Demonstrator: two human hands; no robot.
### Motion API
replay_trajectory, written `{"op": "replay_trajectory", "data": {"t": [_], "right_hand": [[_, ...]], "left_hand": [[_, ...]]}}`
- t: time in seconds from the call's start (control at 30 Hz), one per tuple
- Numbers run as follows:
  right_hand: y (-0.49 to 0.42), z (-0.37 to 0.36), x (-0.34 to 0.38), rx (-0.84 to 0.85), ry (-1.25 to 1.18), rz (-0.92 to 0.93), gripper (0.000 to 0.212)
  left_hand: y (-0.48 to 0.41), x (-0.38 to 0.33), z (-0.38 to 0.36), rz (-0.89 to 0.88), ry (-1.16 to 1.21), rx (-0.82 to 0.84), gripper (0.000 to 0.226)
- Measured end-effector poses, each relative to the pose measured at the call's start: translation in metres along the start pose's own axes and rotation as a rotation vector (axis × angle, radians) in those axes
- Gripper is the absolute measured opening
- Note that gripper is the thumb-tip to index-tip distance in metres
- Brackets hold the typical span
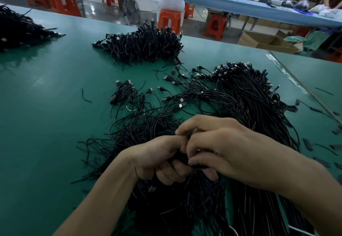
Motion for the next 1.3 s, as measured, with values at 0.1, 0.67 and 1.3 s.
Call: {"op": "replay_trajectory", "data": {"t": [0.1,0.67,1.3], "right_hand": [[0.000,0.000,0.003,-0.002,0.009,-0.018,0.008],[-0.005,-0.004,-0.006,-0.019,-0.005,-0.103,0.017],[-0.002,-0.007,-0.004,-0.119,0.199,0.044,0.019]], "left_hand": [[0.000,-0.001,-0.001,0.010,-0.012,0.013,0.048],[0.001,0.003,0.005,-0.080,-0.048,-0.224,0.036],[-0.005,0.003,0.005,-0.138,0.097,-0.242,0.018]]}}
Point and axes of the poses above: each hand's wrist, its own y-axis away from the middle knuckle, its own z-axis out of the back of the hand, x = y × z, the point moved 1 cm from there along -y, towards the middle knuckle, and after that the axes turned 6 degrees about z, right-handed, at the moved point
